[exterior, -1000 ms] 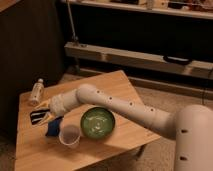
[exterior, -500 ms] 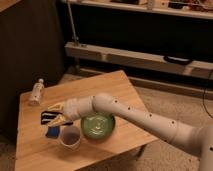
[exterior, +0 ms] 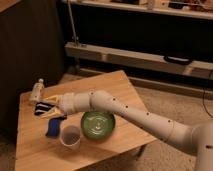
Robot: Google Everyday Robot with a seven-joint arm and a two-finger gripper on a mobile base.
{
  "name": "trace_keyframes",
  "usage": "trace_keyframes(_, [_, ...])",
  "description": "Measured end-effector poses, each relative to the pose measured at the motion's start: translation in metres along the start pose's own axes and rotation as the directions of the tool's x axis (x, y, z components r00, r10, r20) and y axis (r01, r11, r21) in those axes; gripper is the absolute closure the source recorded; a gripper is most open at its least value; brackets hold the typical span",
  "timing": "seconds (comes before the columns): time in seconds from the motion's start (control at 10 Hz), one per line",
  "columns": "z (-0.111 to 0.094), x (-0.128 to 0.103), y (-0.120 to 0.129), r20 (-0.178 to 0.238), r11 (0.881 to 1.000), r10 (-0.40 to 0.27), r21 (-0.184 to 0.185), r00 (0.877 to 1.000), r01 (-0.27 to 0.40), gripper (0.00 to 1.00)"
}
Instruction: Place the eraser in the ceramic cup
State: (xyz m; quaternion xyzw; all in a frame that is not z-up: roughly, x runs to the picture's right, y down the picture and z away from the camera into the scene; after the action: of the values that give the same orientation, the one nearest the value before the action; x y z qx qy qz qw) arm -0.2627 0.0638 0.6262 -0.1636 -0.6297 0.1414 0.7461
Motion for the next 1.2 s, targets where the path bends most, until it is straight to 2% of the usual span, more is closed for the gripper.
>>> trace_keyframes(0.3, [-0.013,-0.011,0.011,0.002,0.998,0.055,0.019,0.998,-0.055,1.00])
trace_keyframes(0.7, [-0.011,-0.024,0.017,0.021,0.995,0.098,-0.018,0.995,-0.098,1.00])
trace_keyframes(1.2, [-0.030,-0.045,0.048,-0.008,0.988,0.150,-0.026,0.989,-0.150,1.00])
